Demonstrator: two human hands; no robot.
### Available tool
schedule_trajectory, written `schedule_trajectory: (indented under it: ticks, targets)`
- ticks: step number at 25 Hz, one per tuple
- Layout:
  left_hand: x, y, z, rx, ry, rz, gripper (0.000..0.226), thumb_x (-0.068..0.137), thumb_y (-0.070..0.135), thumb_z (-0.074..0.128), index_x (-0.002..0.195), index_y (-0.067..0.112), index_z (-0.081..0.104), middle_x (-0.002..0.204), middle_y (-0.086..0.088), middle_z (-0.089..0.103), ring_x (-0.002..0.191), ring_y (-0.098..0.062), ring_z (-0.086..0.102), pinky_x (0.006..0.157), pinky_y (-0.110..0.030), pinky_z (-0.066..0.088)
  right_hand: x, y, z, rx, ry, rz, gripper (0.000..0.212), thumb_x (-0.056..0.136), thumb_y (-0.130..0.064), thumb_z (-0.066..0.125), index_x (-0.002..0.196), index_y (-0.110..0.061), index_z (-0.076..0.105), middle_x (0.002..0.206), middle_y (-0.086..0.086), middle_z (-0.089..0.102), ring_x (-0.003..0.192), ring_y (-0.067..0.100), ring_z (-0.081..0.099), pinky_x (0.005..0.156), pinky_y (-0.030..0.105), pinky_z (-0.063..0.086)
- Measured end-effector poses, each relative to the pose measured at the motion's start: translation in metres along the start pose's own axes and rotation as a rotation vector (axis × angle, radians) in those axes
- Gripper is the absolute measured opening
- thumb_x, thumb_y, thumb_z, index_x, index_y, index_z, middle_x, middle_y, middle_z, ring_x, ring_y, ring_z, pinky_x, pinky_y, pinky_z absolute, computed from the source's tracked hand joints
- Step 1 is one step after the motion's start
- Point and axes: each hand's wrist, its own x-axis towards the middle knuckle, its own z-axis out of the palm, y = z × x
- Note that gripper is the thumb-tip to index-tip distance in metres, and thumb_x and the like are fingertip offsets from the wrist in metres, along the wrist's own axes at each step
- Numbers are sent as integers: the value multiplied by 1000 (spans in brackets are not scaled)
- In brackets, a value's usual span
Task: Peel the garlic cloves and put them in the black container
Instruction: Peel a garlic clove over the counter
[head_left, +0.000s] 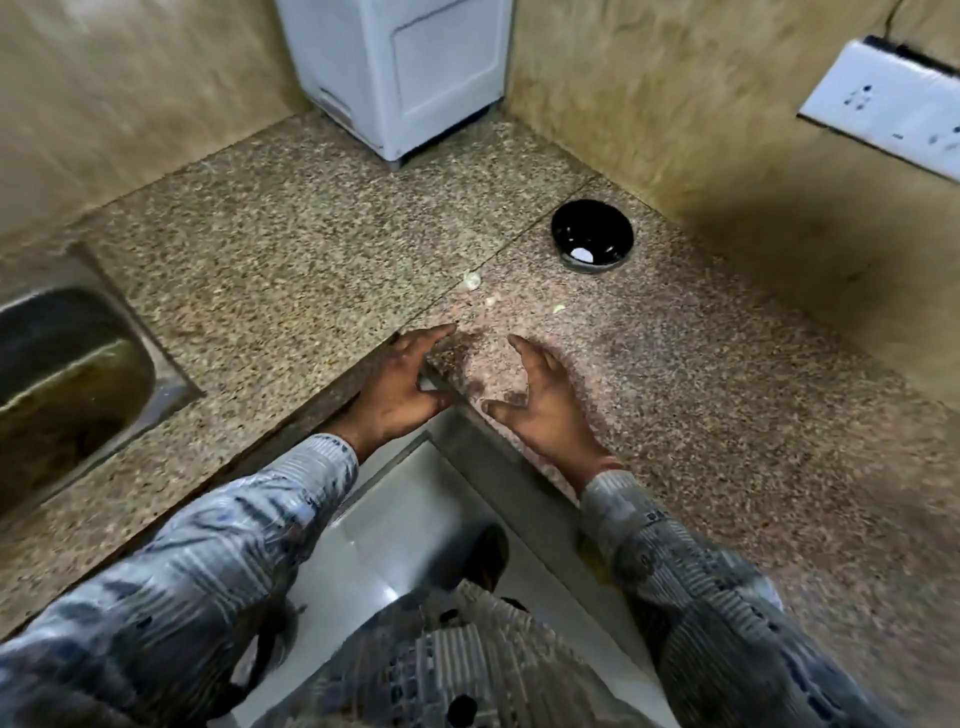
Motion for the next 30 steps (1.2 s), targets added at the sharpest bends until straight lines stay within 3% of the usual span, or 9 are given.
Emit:
schedule_trajectory:
  ticks: [4, 7, 10, 14, 16, 19, 24, 27, 30]
  targets:
    - [61, 16, 29, -14, -69, 24, 87, 75, 33, 80, 152, 41, 40, 150, 2, 50, 136, -21, 50, 113, -43, 44, 36, 47, -25, 0, 58, 113, 81, 90, -35, 78, 157, -14, 39, 153, 11, 49, 137, 24, 45, 110, 31, 36]
    - [95, 23, 42, 38, -49, -6, 80, 82, 22, 77, 154, 24, 43, 147, -7, 53, 133, -27, 53, 111, -41, 44, 71, 70, -34, -67, 96, 220, 69, 94, -31, 74, 152, -8, 45, 153, 14, 52, 140, 30, 47, 116, 33, 33]
    - [129, 19, 51, 102, -110, -73, 74, 88, 22, 73, 155, 24, 42, 149, -10, 50, 136, -28, 49, 111, -38, 41, 114, 89, -40, -73, 127, 284, 49, 96, -15, 68, 143, -6, 57, 145, 15, 59, 135, 32, 53, 114, 33, 37]
    - [170, 5, 51, 173, -178, -95, 68, 90, 21, 72, 152, 19, 47, 151, -14, 48, 135, -31, 50, 110, -35, 41, 165, 104, -41, -135, 95, 371, 46, 95, -7, 61, 141, -7, 60, 145, 15, 59, 135, 32, 54, 113, 32, 39]
    - [186, 1, 52, 233, -229, -61, 65, 92, 17, 68, 153, 18, 46, 152, -16, 46, 135, -33, 49, 110, -35, 40, 184, 105, -40, -142, 80, 416, 46, 92, -1, 56, 135, -14, 66, 141, 11, 63, 130, 29, 58, 106, 30, 44]
    - [208, -5, 52, 357, -316, 32, 64, 92, 12, 63, 153, 8, 43, 154, -21, 44, 143, -36, 40, 117, -37, 32, 201, 107, -27, -279, 49, 426, 42, 91, 0, 56, 122, -22, 74, 124, 10, 66, 116, 33, 63, 95, 40, 55]
    - [238, -17, 43, 326, -130, 104, 47, 81, 5, 68, 127, 10, 66, 117, -15, 65, 106, -32, 62, 93, -37, 49, 205, 101, -23, -257, 93, 508, 15, 93, -19, 66, 105, -23, 75, 104, 7, 71, 96, 30, 68, 71, 29, 45]
    - [252, -28, 37, 309, -95, 121, 38, 81, 6, 70, 119, 11, 71, 108, -11, 69, 100, -29, 65, 90, -34, 49, 220, 84, -37, 13, 274, 561, 8, 92, -23, 73, 99, -19, 74, 94, 1, 76, 88, 19, 70, 72, 26, 49]
    - [270, -32, 33, 367, -96, 190, 25, 84, 16, 70, 110, 16, 70, 100, -6, 68, 93, -27, 64, 82, -35, 49, 245, 72, -58, 153, 500, 627, 17, 89, -23, 75, 105, -19, 74, 99, -1, 76, 89, 13, 66, 74, 24, 47]
